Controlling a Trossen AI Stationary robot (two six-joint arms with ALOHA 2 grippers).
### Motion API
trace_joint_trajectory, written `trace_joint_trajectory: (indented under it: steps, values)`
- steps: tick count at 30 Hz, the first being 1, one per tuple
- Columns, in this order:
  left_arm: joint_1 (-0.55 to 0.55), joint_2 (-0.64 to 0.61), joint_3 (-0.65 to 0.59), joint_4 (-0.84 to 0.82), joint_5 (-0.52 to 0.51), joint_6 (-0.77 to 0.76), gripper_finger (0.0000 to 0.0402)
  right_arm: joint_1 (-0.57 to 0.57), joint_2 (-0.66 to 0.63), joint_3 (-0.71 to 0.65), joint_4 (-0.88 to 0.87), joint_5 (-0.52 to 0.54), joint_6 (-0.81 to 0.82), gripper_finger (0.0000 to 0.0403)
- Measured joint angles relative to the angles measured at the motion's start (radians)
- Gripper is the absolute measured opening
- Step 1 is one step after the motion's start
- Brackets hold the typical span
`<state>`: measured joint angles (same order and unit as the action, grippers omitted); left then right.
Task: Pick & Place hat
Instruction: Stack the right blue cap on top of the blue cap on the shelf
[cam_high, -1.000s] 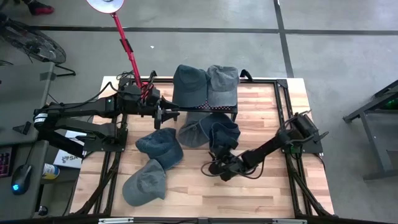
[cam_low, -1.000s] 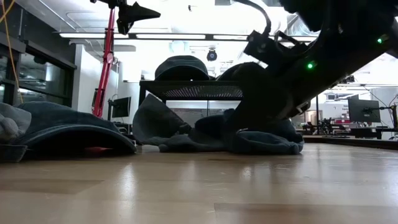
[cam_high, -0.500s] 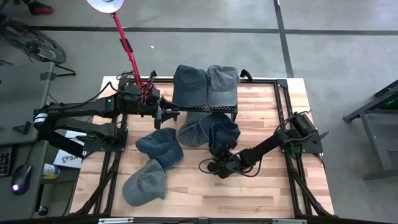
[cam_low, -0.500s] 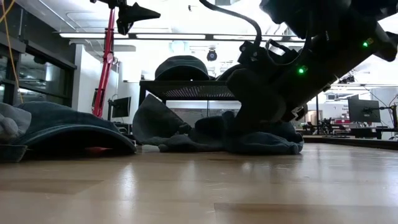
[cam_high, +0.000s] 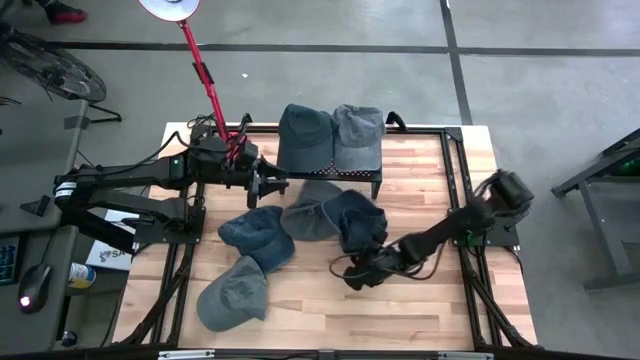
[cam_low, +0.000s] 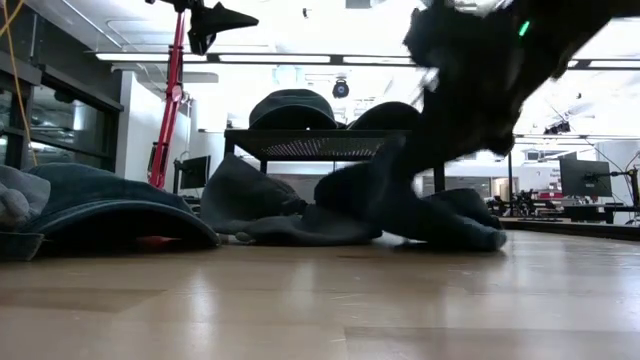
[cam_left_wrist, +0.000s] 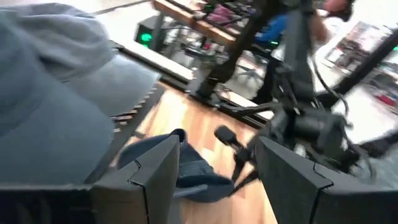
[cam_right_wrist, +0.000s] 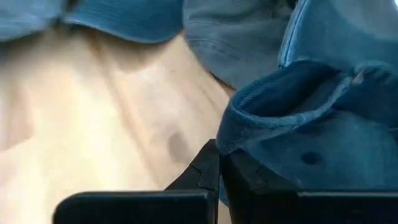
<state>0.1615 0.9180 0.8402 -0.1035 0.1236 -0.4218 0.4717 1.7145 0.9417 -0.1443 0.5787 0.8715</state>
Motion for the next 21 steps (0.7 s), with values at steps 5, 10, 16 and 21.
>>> trace_joint_trajectory:
  steps: [5,10,16,21]
  values:
    - [0.0,0.0,0.0,0.045,0.07,0.032,0.0209,0.038,-0.178,0.0,-0.083,-0.022,-0.013,0.0002]
    - [0.0,0.0,0.0,0.113,0.102,0.074,0.0209,0.057,-0.363,0.0,-0.168,-0.078,-0.017,0.0001]
    - [-0.045,0.024,0.0,0.226,0.097,0.112,0.0209,0.059,-0.532,0.027,-0.189,-0.206,-0.05,0.0001]
    - [-0.141,0.09,0.058,0.227,0.015,0.225,0.0209,0.056,-0.58,0.153,-0.259,-0.306,-0.153,0.0]
